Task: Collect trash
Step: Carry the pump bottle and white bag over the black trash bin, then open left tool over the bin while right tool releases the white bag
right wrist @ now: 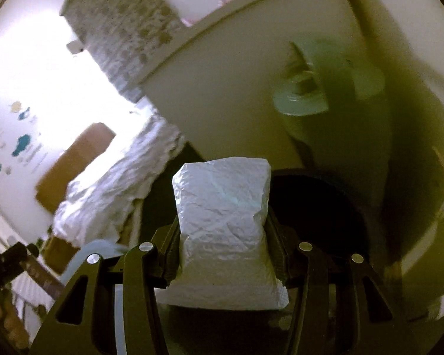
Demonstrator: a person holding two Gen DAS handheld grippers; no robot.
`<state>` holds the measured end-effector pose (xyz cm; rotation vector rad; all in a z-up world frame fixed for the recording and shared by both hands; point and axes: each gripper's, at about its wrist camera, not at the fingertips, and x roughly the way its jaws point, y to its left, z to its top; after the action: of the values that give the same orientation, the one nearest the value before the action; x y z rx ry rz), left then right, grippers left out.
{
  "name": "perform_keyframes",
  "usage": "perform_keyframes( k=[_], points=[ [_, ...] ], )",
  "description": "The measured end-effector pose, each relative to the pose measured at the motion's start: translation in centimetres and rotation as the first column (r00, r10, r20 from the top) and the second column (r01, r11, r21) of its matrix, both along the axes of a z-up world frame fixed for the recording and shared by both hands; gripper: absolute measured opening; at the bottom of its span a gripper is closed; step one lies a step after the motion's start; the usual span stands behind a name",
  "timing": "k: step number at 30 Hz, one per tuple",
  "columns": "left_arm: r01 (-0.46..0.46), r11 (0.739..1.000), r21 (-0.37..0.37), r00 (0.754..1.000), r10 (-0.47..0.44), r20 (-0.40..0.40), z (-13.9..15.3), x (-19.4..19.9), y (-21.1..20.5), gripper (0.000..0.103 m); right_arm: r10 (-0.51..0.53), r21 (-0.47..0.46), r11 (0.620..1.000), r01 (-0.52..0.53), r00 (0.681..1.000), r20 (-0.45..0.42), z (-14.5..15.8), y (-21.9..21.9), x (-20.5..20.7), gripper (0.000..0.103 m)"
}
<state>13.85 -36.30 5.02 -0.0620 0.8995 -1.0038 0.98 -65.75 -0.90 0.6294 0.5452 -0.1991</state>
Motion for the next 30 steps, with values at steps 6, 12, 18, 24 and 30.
perform_keyframes(
  k=[6,12,18,24,30],
  points=[
    [0.034,0.999,0.035,0.998,-0.032,-0.047,-3.0,1.1,-4.4,0.022,-0.012,-0.008,1.000,0.011,0.999,-0.031,-1.4,-1.0,0.4,0.050],
    [0.054,0.996,0.067,0.997,-0.050,-0.063,-4.7,1.7,-7.3,0.022,-0.027,0.021,0.999,0.028,0.999,-0.044,-2.0,-1.3,0.6,0.050],
    [0.066,0.994,0.091,0.995,-0.059,-0.078,-5.8,1.7,-8.7,0.023,-0.039,0.040,0.998,0.041,0.998,-0.039,-2.2,-1.8,-0.1,0.050],
    [0.074,0.992,0.101,0.995,-0.066,-0.077,-6.2,1.8,-9.6,0.023,-0.048,0.043,0.998,0.049,0.998,-0.042,-2.2,-2.1,-0.4,0.050],
    [0.079,0.991,0.105,0.995,-0.071,-0.075,-6.3,1.9,-10.0,0.023,-0.054,0.044,0.997,0.056,0.998,-0.043,-2.2,-2.0,-0.3,0.055]
  ],
)
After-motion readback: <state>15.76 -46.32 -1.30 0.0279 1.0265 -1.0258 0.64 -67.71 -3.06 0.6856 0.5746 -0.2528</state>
